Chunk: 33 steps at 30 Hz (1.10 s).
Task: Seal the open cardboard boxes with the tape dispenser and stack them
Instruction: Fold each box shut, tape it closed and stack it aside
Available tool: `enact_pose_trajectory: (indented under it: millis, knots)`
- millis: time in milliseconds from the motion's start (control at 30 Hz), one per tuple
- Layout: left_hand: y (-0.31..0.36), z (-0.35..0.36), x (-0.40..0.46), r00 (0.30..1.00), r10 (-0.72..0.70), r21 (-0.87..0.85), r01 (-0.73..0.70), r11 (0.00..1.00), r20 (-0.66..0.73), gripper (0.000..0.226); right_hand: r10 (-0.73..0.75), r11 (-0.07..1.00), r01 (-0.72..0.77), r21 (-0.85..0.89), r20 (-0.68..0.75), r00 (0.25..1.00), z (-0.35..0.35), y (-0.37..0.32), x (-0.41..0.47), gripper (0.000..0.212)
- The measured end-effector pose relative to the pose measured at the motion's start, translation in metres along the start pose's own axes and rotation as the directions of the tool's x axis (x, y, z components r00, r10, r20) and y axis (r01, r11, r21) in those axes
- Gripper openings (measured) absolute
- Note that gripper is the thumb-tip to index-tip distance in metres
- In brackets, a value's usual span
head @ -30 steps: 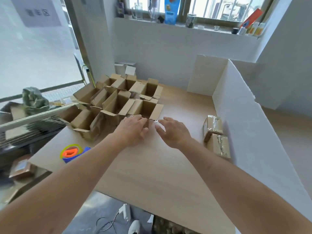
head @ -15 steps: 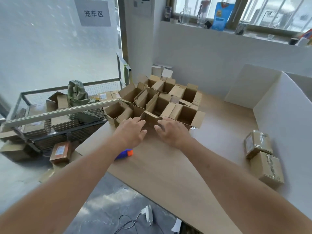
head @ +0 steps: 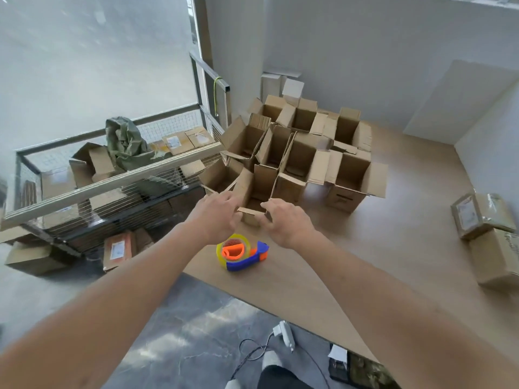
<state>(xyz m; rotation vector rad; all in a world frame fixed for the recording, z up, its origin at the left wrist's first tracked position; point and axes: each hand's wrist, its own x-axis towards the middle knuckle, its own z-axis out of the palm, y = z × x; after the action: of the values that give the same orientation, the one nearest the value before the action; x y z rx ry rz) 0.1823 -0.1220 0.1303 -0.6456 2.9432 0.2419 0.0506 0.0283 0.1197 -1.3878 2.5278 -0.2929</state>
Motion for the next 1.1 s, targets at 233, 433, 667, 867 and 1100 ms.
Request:
enact_pose_trajectory:
  millis: [233, 433, 667, 867, 1100]
  knots:
    - [-0.035, 0.023, 0.055, 0.999, 0.022, -0.01, -0.022, 1.0, 0.044, 0.04, 0.043, 0.998, -0.046, 0.036, 0.079, 0.996, 0.04, 0.003, 0.066, 0.047]
    - [-0.057, 0.05, 0.117, 0.994, 0.022, -0.002, -0.022, 1.0, 0.104, 0.041, 0.045, 0.996, -0.055, 0.066, 0.141, 0.989, 0.075, 0.014, 0.124, 0.042]
    - [-0.081, 0.077, 0.154, 0.986, 0.051, -0.018, -0.049, 0.999, 0.158, 0.042, 0.128, 0.986, -0.149, 0.078, 0.222, 0.967, 0.11, 0.008, 0.15, 0.038]
    - [-0.1, 0.093, 0.174, 0.974, 0.124, -0.077, -0.111, 0.991, 0.191, 0.045, 0.261, 0.963, -0.27, 0.019, 0.187, 0.947, 0.139, 0.001, 0.159, 0.041]
    - [-0.113, 0.102, 0.184, 0.959, 0.234, -0.134, -0.214, 0.968, 0.162, 0.046, 0.396, 0.917, -0.392, -0.071, 0.042, 0.917, 0.154, -0.005, 0.147, 0.031]
